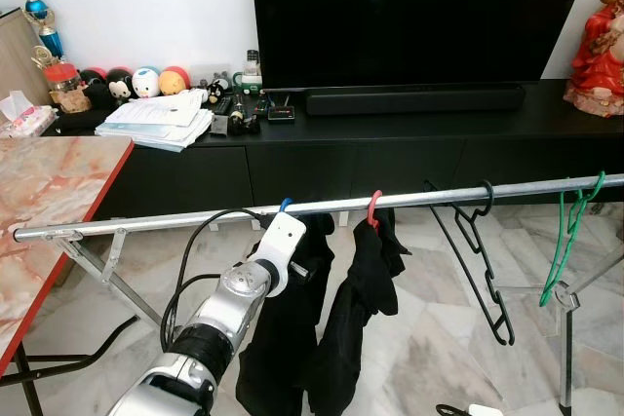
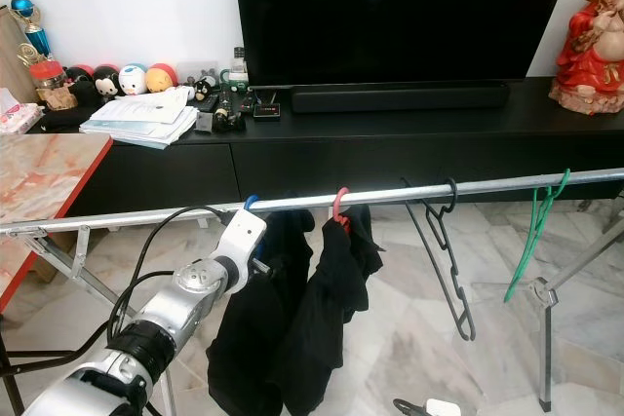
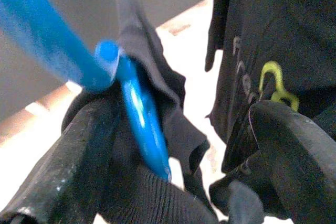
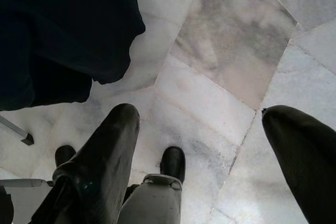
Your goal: Hang hanger
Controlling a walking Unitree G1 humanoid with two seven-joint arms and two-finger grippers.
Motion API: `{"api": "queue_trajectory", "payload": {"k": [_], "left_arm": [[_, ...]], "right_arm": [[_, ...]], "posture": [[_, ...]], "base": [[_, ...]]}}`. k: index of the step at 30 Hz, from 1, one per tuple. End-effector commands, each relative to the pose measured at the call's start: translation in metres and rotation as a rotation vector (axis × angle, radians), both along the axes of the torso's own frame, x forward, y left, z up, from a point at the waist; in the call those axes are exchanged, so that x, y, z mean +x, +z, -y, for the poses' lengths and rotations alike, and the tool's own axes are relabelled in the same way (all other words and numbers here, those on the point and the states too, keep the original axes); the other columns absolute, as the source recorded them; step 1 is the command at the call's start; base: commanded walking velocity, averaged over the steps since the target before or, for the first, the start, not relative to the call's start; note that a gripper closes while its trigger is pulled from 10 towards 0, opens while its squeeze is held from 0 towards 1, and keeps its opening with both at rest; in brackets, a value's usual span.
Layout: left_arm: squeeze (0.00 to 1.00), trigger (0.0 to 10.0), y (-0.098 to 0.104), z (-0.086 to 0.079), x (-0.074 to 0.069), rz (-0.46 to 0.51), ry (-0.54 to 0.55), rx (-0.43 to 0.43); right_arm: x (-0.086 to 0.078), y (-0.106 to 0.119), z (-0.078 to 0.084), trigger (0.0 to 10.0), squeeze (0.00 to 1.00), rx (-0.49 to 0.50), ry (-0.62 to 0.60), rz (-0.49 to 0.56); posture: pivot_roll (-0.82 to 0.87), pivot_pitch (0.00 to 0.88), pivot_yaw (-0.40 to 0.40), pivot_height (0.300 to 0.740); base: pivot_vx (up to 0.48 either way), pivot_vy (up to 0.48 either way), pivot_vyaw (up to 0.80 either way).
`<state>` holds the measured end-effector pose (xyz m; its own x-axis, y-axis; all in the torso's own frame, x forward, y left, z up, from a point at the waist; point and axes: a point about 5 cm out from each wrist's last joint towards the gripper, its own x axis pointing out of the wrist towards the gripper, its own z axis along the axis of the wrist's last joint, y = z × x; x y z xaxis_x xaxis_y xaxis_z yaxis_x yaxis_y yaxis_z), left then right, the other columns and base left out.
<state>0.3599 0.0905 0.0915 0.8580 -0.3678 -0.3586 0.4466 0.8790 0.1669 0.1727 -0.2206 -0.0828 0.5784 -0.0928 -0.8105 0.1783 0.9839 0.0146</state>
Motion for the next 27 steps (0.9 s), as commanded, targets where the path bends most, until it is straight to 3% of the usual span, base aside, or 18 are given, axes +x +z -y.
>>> {"api": "queue_trajectory", "payload": {"k": [1, 3, 4, 5, 7, 8, 9, 10, 23, 27], "left_arm": [[0.00, 4.9, -0.003, -0.004, 0.001, -0.021, 0.005, 0.051], [0.00, 4.9, -0.003, -0.004, 0.001, -0.024, 0.007, 0.048], [0.00, 1.0, -0.003, -0.004, 0.001, -0.027, 0.000, 0.049], [0.00, 0.0, -0.003, -0.004, 0.001, -0.030, -0.002, 0.049], [0.00, 0.0, -0.005, -0.004, 0.001, -0.037, -0.004, 0.057], [0.00, 1.2, -0.005, -0.004, 0.000, -0.038, -0.005, 0.061], [0.00, 1.2, -0.005, -0.004, 0.000, -0.038, -0.005, 0.061], [0.00, 10.0, -0.006, -0.003, 0.000, -0.038, -0.004, 0.070], [0.00, 10.0, -0.009, -0.007, 0.001, -0.051, -0.025, 0.185], [0.00, 10.0, -0.004, -0.012, 0.005, -0.010, -0.021, 0.302]], "right_arm": [[0.003, 0.001, -0.001, 10.0, 0.00, 0.002, 0.006, 0.003], [0.003, 0.001, -0.001, 10.0, 0.00, 0.003, 0.007, 0.003], [0.004, 0.001, -0.001, 10.0, 0.00, 0.003, 0.009, 0.003], [0.004, 0.001, -0.001, 10.0, 0.00, 0.003, 0.009, 0.003], [0.004, 0.001, -0.002, 10.0, 0.00, 0.004, 0.011, 0.003], [0.004, 0.001, -0.002, 10.0, 0.00, 0.004, 0.012, 0.004], [0.004, 0.001, -0.002, 10.0, 0.00, 0.004, 0.012, 0.004], [0.004, 0.001, -0.002, 10.0, 0.00, 0.004, 0.013, 0.004], [0.005, 0.001, -0.003, 10.0, 0.00, 0.007, 0.023, 0.002], [0.005, 0.001, -0.004, 10.0, 0.00, 0.009, 0.027, 0.002]], "posture": [[-0.05, 0.009, -0.001, 0.740], [-0.05, 0.009, -0.001, 0.740], [-0.04, 0.009, -0.001, 0.740], [-0.04, 0.007, -0.001, 0.740], [-0.04, 0.006, -0.002, 0.740], [-0.05, 0.005, -0.001, 0.740], [-0.05, 0.005, -0.001, 0.740], [-0.05, 0.005, -0.001, 0.740], [-0.04, 0.000, 0.001, 0.740], [-0.04, 0.000, 0.003, 0.740]], "base": [[0.000, 0.000, 0.00], [0.000, 0.000, 0.00], [0.000, 0.000, 0.00], [0.000, 0.000, 0.00], [0.000, 0.000, 0.00], [0.000, 0.000, 0.00], [0.000, 0.000, 0.00], [0.000, 0.000, 0.00], [0.000, 0.000, 0.00], [0.000, 0.000, 0.00]]}}
